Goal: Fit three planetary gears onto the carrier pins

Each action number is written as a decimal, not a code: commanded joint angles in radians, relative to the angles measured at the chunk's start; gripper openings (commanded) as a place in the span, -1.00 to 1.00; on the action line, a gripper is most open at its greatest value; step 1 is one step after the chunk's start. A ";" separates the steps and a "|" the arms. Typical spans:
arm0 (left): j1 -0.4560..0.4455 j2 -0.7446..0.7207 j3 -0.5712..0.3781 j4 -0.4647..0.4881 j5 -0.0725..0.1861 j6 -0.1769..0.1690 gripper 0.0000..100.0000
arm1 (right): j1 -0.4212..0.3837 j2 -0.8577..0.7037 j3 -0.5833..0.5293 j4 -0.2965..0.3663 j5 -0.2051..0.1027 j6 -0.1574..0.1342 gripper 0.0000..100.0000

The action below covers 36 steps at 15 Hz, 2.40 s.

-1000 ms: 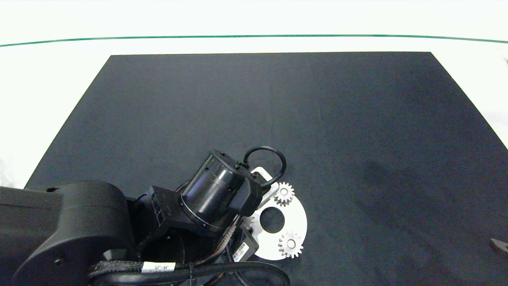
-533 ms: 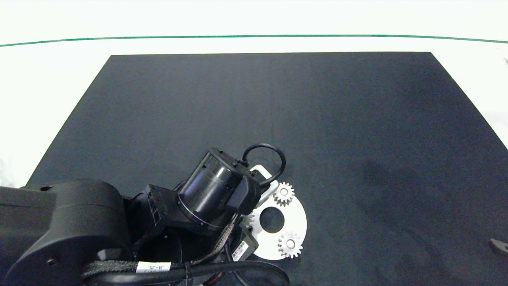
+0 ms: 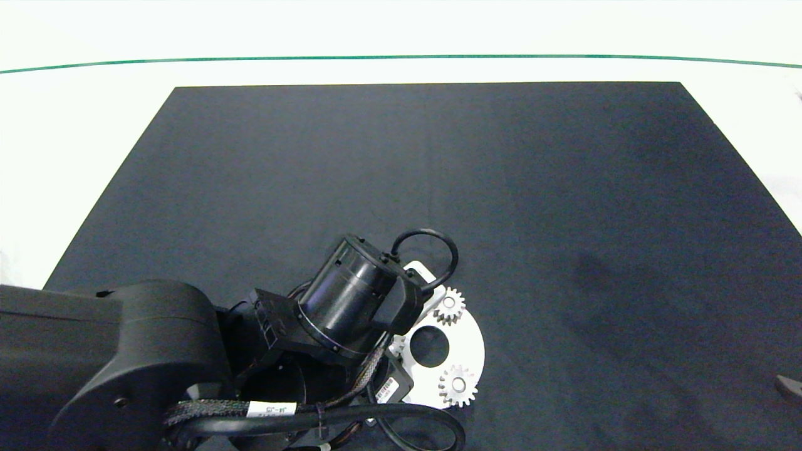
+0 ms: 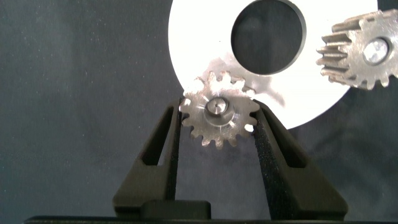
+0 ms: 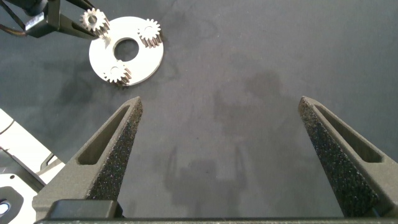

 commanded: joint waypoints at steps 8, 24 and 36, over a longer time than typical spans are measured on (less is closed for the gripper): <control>-0.002 0.002 0.001 0.000 0.002 -0.002 1.00 | 0.000 -0.001 0.000 0.002 0.000 -0.002 1.00; 0.676 -0.868 0.320 0.005 0.001 -0.015 1.00 | -0.050 -0.039 0.050 0.006 -0.166 -0.051 1.00; 0.930 -1.589 0.680 0.011 0.004 -0.018 1.00 | -0.765 -0.722 0.431 0.012 -0.267 -0.167 1.00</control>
